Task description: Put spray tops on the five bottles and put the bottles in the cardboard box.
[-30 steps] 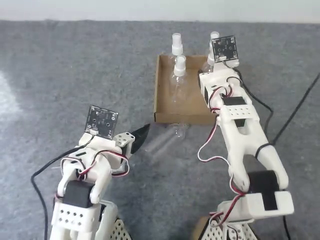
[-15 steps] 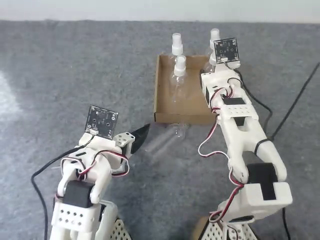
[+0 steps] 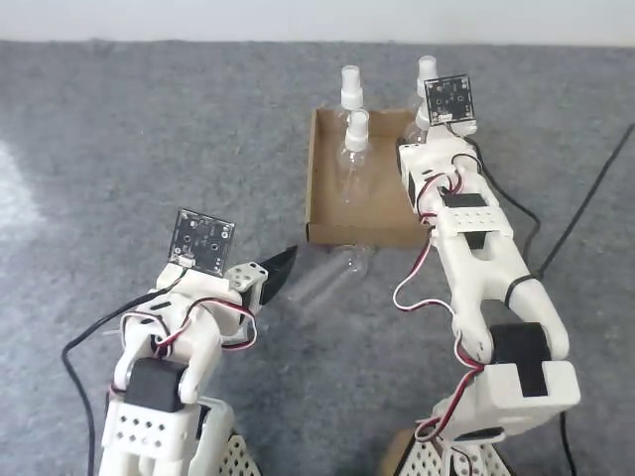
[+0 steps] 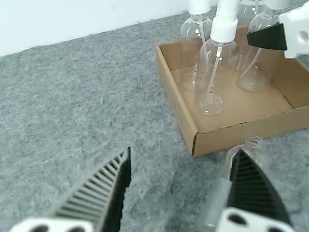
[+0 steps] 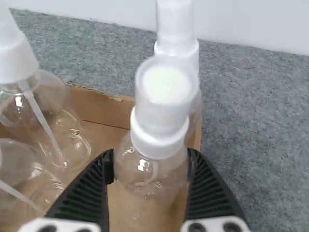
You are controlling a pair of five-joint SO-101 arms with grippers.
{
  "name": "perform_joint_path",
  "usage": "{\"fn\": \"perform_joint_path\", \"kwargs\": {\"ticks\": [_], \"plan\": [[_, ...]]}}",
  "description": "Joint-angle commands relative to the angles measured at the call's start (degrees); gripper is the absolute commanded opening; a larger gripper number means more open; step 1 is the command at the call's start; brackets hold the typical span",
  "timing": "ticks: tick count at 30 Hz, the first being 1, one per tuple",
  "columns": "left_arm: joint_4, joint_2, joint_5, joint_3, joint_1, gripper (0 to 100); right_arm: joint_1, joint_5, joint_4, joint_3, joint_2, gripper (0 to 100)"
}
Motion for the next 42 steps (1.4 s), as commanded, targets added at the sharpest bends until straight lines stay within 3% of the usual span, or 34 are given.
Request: {"fn": "perform_joint_path", "kwargs": {"ticks": [1,9,15,19,42], "plan": [[-2.02,-0.62,-0.35,-0.48,0.00,30,0.48,-0.44,-0.57,-3.69,-0.40,0.7],[-1.93,-0.62,-0.44,-0.48,0.00,30,0.57,-0.44,-0.57,-3.69,-0.57,2.3],[-1.93,-0.62,-0.44,-0.48,0.00,30,0.48,-0.44,-0.57,-3.60,-0.40,20.3],[-1.93,-0.62,-0.44,-0.48,0.00,30,0.40,-0.44,-0.48,-3.60,-0.57,26.6],[-2.11,-0.62,-0.44,-0.48,0.00,30,0.13,-0.35,10.95,-8.18,-6.64,27.5]]}}
